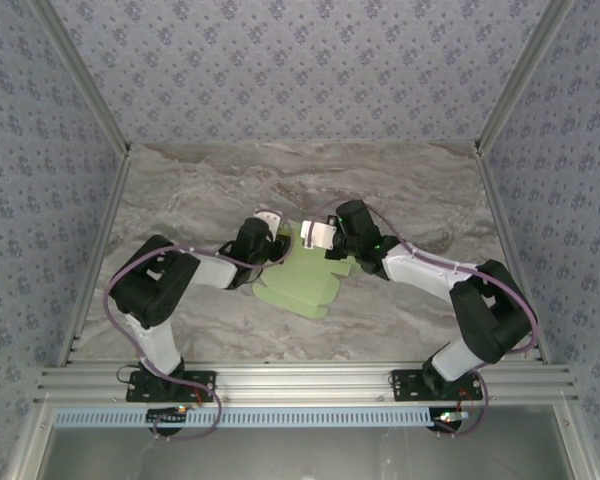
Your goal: Fold the paper box
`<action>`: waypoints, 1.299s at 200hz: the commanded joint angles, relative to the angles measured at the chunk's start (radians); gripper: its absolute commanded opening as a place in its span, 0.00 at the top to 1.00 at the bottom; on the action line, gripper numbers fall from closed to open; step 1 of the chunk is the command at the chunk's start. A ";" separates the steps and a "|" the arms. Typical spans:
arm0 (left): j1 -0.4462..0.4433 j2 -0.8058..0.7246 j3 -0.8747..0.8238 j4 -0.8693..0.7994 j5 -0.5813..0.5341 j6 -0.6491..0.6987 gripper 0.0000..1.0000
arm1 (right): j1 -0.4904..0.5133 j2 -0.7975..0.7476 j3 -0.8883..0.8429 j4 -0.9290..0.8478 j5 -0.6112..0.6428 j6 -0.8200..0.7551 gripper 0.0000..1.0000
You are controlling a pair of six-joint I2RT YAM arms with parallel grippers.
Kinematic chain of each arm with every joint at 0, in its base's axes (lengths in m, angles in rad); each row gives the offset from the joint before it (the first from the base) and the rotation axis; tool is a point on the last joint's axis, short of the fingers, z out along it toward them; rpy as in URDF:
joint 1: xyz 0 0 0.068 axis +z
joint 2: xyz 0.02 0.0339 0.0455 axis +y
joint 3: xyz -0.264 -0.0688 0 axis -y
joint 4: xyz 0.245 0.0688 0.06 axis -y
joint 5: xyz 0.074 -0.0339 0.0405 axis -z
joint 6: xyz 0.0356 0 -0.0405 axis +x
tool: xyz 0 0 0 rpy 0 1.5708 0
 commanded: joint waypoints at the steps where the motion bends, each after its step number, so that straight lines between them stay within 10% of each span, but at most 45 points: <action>1: 0.028 -0.049 -0.037 -0.005 0.071 0.034 0.61 | -0.004 -0.011 0.033 -0.055 -0.057 0.000 1.00; 96: 0.046 -0.219 -0.150 -0.016 0.250 0.057 0.36 | 0.001 -0.011 0.038 -0.063 -0.046 -0.001 1.00; 260: 0.086 -0.171 -0.175 -0.010 0.326 0.105 0.58 | 0.075 -0.028 -0.053 0.098 0.121 -0.219 1.00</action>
